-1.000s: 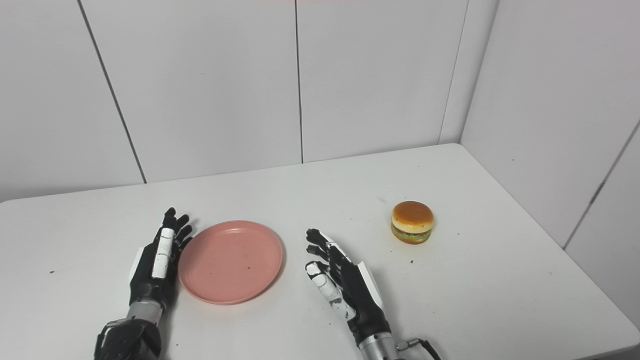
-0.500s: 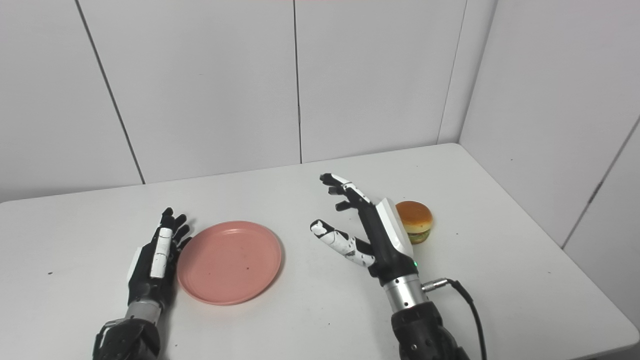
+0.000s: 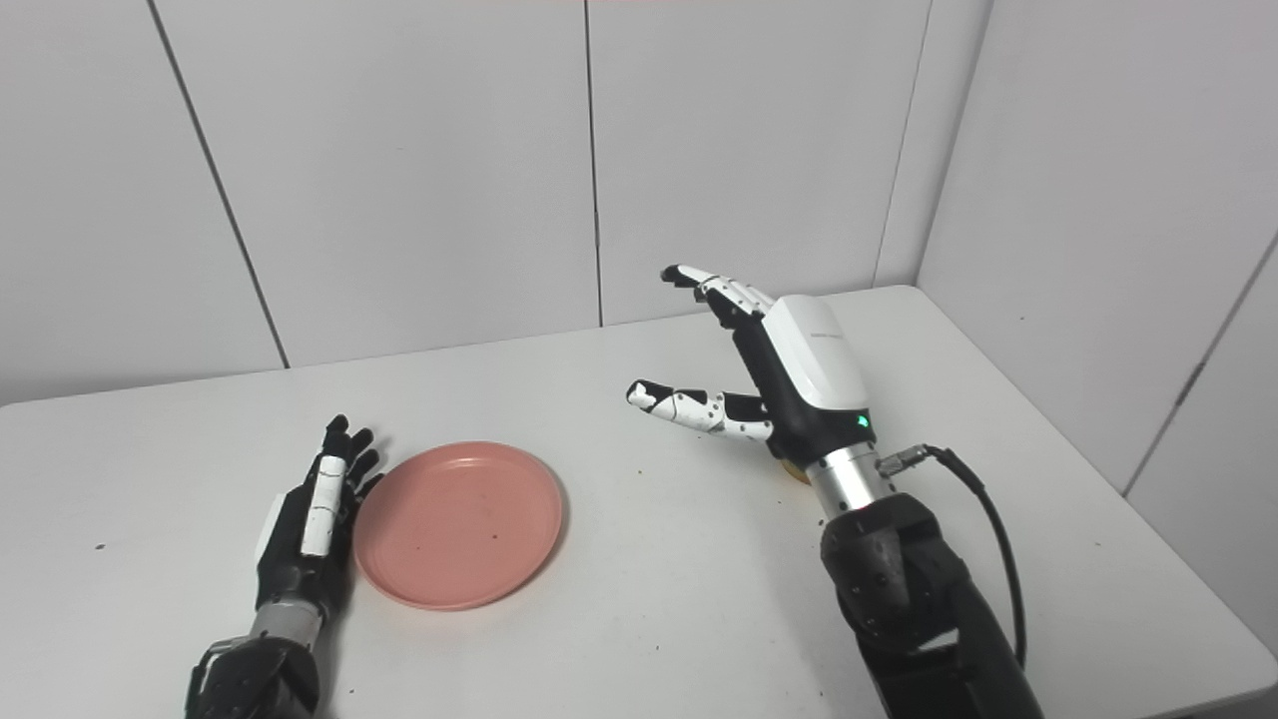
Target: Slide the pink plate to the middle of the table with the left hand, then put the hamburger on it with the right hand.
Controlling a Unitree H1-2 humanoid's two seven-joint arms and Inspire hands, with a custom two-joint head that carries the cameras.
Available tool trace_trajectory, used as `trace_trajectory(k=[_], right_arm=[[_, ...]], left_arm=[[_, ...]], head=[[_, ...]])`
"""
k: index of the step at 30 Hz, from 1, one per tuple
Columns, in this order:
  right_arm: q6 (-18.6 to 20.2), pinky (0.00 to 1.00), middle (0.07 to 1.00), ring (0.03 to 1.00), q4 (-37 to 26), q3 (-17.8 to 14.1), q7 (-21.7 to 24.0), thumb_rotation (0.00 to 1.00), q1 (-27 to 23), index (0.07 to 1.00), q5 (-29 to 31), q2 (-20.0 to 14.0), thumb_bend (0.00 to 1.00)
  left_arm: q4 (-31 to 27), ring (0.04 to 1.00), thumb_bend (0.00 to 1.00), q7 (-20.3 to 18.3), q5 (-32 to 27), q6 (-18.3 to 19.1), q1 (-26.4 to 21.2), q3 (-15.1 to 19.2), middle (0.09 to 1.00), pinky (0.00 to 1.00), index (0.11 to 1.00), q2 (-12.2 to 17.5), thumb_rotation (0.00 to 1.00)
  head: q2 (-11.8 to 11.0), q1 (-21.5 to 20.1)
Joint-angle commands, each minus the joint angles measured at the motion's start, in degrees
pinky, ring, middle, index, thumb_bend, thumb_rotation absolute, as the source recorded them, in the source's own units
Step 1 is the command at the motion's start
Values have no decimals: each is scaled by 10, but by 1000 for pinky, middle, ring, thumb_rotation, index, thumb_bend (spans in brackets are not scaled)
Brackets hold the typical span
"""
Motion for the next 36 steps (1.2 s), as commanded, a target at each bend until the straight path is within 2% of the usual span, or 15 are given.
trace_trajectory(k=[1,4,9,12,20,25,36], right_arm=[[9,665,808,778,2,-3,-4,954,-27,784,-19,-14,871],[10,657,805,771,21,-1,3,945,-41,783,-34,-27,875],[8,704,795,779,51,4,10,914,-61,775,-53,-44,871],[10,708,789,774,77,15,9,919,-76,776,-85,-57,869],[39,798,798,799,135,37,23,928,-100,773,-148,-76,901],[42,862,800,823,181,44,6,912,-110,767,-161,-81,894],[53,858,811,843,251,54,-14,902,-117,764,-161,-90,868]], left_arm=[[9,956,844,-4,3,19,-11,-2,954,959,996,5,864],[10,952,838,-3,2,19,-11,-1,951,950,996,3,857],[9,952,849,-3,6,18,-10,-4,956,964,1000,1,862],[7,951,854,0,10,20,-10,-6,954,962,1000,0,872],[8,940,840,0,11,15,-11,-4,953,915,1000,1,871],[8,941,855,0,12,18,-10,-5,956,910,1000,2,876],[3,944,859,-3,11,22,-8,-6,951,955,1000,1,875]], head=[[0,0],[-1,0],[-1,4],[-1,6],[-1,9],[-1,9],[2,10]])
